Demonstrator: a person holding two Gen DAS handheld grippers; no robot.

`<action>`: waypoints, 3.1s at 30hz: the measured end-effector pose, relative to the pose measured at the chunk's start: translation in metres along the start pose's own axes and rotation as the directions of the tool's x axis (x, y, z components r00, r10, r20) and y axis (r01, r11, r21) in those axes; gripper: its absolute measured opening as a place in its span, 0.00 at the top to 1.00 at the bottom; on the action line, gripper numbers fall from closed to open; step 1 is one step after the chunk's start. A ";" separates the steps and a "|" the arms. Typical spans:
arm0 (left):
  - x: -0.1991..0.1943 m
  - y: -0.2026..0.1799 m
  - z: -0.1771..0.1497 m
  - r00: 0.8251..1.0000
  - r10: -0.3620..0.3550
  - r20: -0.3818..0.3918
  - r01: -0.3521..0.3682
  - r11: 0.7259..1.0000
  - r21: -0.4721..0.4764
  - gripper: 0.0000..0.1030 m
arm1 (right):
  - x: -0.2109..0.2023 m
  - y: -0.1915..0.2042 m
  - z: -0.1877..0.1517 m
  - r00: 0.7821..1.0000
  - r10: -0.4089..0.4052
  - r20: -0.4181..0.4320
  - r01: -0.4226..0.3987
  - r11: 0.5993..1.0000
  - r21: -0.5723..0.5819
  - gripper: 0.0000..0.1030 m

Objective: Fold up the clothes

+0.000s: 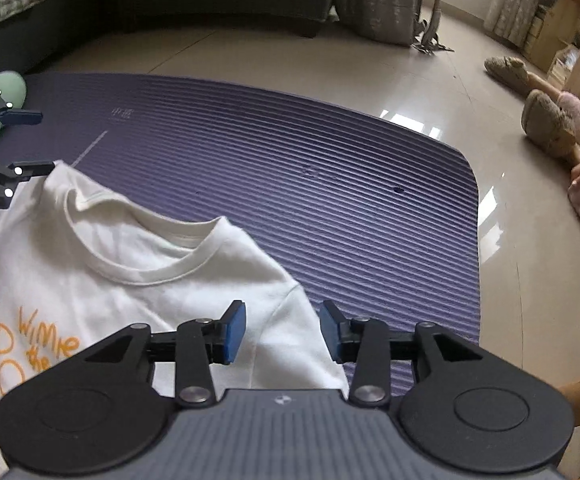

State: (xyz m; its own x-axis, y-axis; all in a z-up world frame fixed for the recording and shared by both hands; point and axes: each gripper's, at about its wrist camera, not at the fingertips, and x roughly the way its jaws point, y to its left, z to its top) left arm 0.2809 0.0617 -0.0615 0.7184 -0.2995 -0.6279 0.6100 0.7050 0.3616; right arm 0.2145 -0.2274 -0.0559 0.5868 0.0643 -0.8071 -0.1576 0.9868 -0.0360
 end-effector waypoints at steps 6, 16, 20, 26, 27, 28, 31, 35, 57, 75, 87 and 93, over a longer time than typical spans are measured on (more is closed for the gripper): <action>0.006 -0.018 0.005 0.996 -0.094 -0.007 0.094 0.979 0.184 0.14 | 0.010 -0.001 0.005 0.999 0.036 -0.001 -0.036 0.999 0.007 0.60; 0.009 -0.030 -0.003 0.987 -0.160 -0.024 0.162 0.961 0.223 0.19 | 0.029 0.024 0.017 0.987 0.072 0.144 -0.074 0.997 0.014 0.60; 0.003 -0.030 -0.014 0.983 -0.181 -0.018 0.181 0.962 0.204 0.19 | 0.029 0.038 0.027 0.938 0.302 0.170 -0.322 0.941 0.106 0.74; -0.001 -0.031 -0.024 0.985 -0.172 0.007 0.169 0.975 0.141 0.20 | 0.063 0.061 0.034 0.816 0.552 0.173 -0.572 0.724 0.385 0.74; -0.002 -0.032 -0.025 0.985 -0.171 0.013 0.167 0.977 0.133 0.21 | 0.067 0.066 0.033 0.813 0.557 0.170 -0.573 0.716 0.399 0.74; -0.004 -0.032 -0.028 0.985 -0.171 0.022 0.167 0.979 0.118 0.21 | 0.072 0.073 0.032 0.810 0.562 0.168 -0.575 0.705 0.415 0.74; -0.012 -0.032 -0.036 0.983 -0.179 0.039 0.175 0.981 0.080 0.21 | 0.086 0.087 0.029 0.804 0.571 0.166 -0.577 0.680 0.454 0.74; -0.015 -0.033 -0.037 0.981 -0.188 0.040 0.184 0.979 0.089 0.21 | 0.101 0.103 0.023 0.788 0.590 0.175 -0.584 0.627 0.515 0.77; -0.023 -0.031 -0.023 0.984 -0.177 0.004 0.174 0.974 0.145 0.20 | 0.076 0.091 0.021 0.742 0.541 0.396 -0.659 0.481 0.578 0.94; -0.017 -0.025 -0.015 0.975 -0.220 -0.030 0.221 0.960 0.172 0.21 | 0.096 0.110 0.030 0.855 0.477 0.204 -0.470 0.547 0.692 0.97; 0.004 0.003 0.004 0.947 -0.320 -0.025 0.321 0.947 0.029 0.32 | 0.079 0.082 0.048 0.780 0.471 0.412 -0.624 0.546 0.559 0.99; 0.028 0.004 0.007 0.931 -0.351 -0.103 0.330 0.928 -0.174 0.90 | 0.076 0.076 0.067 0.834 0.456 0.311 -0.551 0.659 0.513 0.61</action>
State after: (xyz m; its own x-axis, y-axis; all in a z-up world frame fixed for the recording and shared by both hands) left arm 0.3061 0.0521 -0.0731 0.4205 -0.4599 -0.7821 0.7451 0.6669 0.0084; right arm 0.3004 -0.1377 -0.0809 0.6644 0.5497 -0.5065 -0.0201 0.6905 0.7231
